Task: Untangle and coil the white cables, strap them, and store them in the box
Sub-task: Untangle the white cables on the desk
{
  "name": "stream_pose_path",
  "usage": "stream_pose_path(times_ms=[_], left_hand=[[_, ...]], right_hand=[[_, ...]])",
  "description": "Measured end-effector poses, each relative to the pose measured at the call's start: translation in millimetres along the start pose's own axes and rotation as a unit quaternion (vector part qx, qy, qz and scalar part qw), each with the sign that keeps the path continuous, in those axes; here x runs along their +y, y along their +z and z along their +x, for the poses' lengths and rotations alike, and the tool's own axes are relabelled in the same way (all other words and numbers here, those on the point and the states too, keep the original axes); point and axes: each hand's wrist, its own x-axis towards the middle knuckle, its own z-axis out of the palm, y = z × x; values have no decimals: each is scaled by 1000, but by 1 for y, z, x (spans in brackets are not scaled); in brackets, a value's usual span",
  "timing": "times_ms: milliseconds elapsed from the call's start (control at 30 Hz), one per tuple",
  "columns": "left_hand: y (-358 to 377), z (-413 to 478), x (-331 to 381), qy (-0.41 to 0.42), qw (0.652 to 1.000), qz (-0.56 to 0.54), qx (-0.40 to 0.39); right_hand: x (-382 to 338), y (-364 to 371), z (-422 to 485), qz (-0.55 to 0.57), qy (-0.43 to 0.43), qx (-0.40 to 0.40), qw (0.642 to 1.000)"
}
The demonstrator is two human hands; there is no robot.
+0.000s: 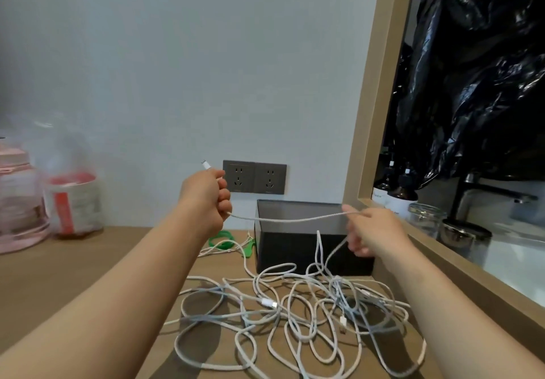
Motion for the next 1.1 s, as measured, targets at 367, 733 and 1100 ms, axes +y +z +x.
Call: stream_pose_path(times_ms=[367, 733, 1100], left_hand=[[-19, 20, -46, 203, 940, 274, 21], [-33, 11, -93, 212, 917, 323, -99], [-47, 28, -116, 197, 906, 370, -54]], right_hand=[[-72, -3, -10, 224, -376, 99, 894], [16, 61, 4, -72, -240, -65, 966], [22, 55, -4, -260, -141, 31, 955]])
